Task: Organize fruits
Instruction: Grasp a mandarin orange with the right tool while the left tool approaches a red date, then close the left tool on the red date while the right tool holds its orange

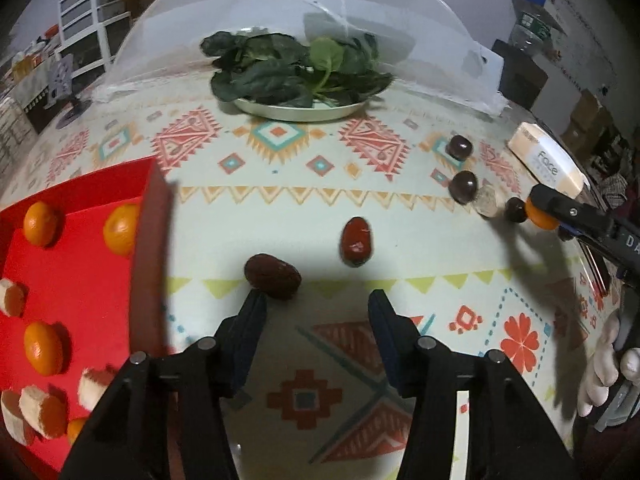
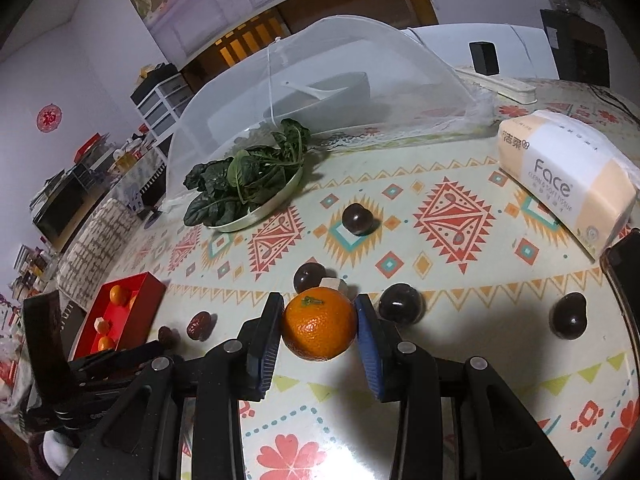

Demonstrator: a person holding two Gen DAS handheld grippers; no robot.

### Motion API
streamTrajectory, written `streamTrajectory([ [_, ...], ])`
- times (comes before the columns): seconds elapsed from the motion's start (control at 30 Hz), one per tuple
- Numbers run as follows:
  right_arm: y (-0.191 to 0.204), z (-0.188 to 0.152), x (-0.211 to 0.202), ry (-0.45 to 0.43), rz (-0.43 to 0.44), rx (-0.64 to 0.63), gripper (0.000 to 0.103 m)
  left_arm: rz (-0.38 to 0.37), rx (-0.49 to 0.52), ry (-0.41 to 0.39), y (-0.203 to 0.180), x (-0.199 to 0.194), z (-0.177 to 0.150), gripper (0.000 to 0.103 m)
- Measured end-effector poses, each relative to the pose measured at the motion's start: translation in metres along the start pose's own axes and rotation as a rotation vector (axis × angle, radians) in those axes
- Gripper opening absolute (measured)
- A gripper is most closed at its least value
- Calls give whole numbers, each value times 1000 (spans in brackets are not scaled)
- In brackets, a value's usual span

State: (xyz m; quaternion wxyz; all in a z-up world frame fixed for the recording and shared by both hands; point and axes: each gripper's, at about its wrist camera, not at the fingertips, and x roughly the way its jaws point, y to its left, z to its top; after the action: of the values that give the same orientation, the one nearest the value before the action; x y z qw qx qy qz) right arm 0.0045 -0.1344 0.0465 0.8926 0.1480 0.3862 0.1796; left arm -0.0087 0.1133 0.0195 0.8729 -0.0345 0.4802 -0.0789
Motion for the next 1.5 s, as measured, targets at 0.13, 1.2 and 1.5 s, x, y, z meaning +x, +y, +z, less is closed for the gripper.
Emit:
streamTrajectory([
  [0.13, -1, -1, 2, 9, 1, 3, 39, -35, 62, -29, -12, -13, -4, 52],
  [1.2, 19, -9, 6, 8, 23, -62, 39, 15, -90, -115, 27, -43, -12, 30],
  [1.5, 105, -27, -7, 48, 191, -149, 39, 48, -236, -219, 95, -109, -45, 30],
])
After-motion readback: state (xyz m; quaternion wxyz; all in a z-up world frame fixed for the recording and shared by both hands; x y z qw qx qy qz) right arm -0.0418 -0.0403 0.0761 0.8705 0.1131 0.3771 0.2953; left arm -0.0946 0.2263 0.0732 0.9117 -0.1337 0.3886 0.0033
